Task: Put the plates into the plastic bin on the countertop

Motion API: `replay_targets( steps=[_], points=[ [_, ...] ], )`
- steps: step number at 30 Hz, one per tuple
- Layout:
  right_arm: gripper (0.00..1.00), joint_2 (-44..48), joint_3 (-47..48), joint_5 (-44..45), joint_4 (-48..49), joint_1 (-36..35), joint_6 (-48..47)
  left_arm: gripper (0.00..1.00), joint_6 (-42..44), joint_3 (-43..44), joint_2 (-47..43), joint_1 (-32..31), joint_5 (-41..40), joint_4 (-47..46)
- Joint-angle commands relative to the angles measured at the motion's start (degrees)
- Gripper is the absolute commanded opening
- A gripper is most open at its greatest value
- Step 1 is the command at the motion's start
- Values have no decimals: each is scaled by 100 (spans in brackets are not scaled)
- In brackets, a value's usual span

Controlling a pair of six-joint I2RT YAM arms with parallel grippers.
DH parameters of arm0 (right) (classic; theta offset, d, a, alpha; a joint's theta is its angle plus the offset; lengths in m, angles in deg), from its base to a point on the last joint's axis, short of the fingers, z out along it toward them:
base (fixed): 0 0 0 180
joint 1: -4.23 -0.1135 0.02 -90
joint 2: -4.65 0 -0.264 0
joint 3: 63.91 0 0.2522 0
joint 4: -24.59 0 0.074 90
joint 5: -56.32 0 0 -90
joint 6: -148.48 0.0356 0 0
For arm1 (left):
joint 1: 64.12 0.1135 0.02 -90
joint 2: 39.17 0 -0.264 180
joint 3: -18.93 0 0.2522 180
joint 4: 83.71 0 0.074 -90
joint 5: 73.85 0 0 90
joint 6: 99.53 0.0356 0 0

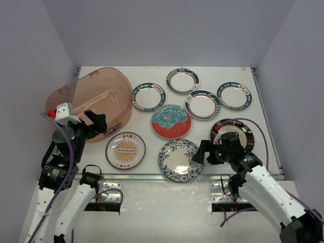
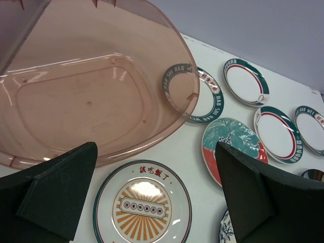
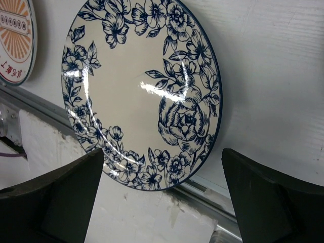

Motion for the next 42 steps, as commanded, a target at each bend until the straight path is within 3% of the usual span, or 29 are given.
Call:
replay_targets(
  steps=[1,6,11,14,20,25,29,37,42],
  points=[
    [99,-386,-147,413,734,-29,-34,100,5,-23,98,-32,190,-381],
    [94,-704,-374,335,990,-21,-351,100,22,-41,11,-31,233,-406],
    [82,-1168,-416,-18,1260,94,-377,100,43,-50,4,-32,350,-433],
    [52,-1755,-358,-775,1501,552,-409,100,58,-41,28,-32,446,-451],
    [46,-2224,-638,-1309,2022,1130,-216,100,67,-33,-101,-32,482,-460],
    [27,-2466,-793,-1272,2362,1166,-15,100,75,-25,-122,-32,568,-460],
    [1,-2629,-933,-1292,2665,1229,73,100,128,21,-75,-40,790,-459],
    [0,-1058,-576,-1276,2282,1254,426,100,-48,-68,503,-32,2479,-523],
    [0,-785,-85,-2351,2391,1263,810,100,-492,-689,817,-37,3880,-1314]
  ],
)
